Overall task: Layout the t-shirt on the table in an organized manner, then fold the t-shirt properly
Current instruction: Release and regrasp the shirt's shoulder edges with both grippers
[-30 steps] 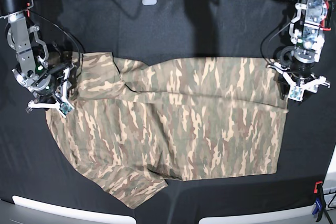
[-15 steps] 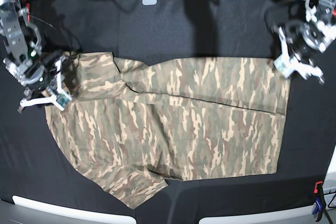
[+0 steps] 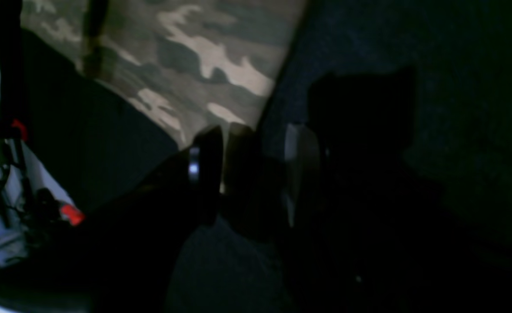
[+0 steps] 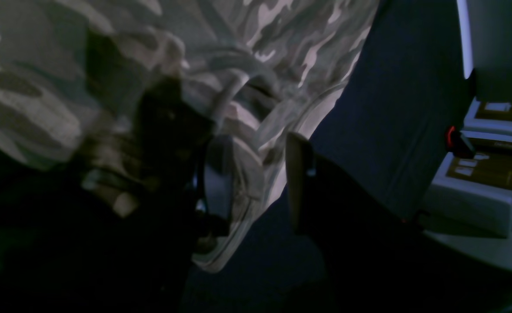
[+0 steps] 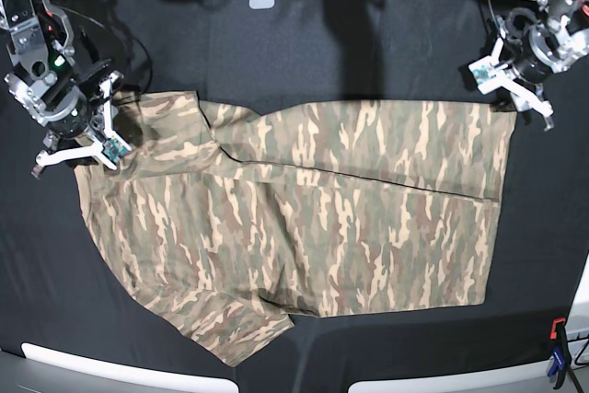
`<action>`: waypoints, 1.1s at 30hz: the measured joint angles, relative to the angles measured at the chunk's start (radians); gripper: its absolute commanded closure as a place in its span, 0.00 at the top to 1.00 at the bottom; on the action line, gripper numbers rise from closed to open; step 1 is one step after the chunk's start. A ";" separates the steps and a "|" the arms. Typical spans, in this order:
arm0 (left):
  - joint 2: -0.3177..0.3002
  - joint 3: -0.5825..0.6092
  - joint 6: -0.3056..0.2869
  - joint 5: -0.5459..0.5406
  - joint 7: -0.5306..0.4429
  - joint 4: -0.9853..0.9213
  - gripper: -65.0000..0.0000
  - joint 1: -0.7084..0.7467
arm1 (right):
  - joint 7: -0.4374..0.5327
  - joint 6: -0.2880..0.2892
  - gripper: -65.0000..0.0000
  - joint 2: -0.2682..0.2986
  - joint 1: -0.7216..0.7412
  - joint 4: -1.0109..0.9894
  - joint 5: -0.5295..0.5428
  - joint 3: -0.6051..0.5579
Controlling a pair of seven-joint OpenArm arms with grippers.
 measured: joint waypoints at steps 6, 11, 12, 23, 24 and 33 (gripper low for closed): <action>0.001 0.014 0.001 0.007 -0.008 -0.002 0.33 -0.014 | -0.004 -0.007 0.30 0.000 0.000 0.002 0.000 0.000; 0.001 0.014 0.013 0.006 -0.051 -0.089 0.33 -0.061 | -0.007 -0.008 0.30 -0.014 0.000 0.003 -0.001 0.000; 0.001 0.014 0.013 0.006 -0.056 -0.117 0.33 -0.072 | -0.008 -0.008 0.30 -0.016 -0.001 0.005 0.000 0.000; 0.001 0.014 0.019 0.056 -0.129 -0.201 0.00 -0.088 | -0.024 -0.011 0.30 -0.025 -0.001 0.035 0.000 0.000; 0.001 0.014 0.020 0.060 -0.134 -0.201 0.00 -0.088 | -0.025 -0.011 0.30 -0.025 0.000 0.036 0.000 0.000; 0.002 0.014 0.020 0.060 -0.135 -0.201 0.00 -0.088 | -0.104 -0.014 0.30 -0.020 -0.030 0.059 -0.004 0.002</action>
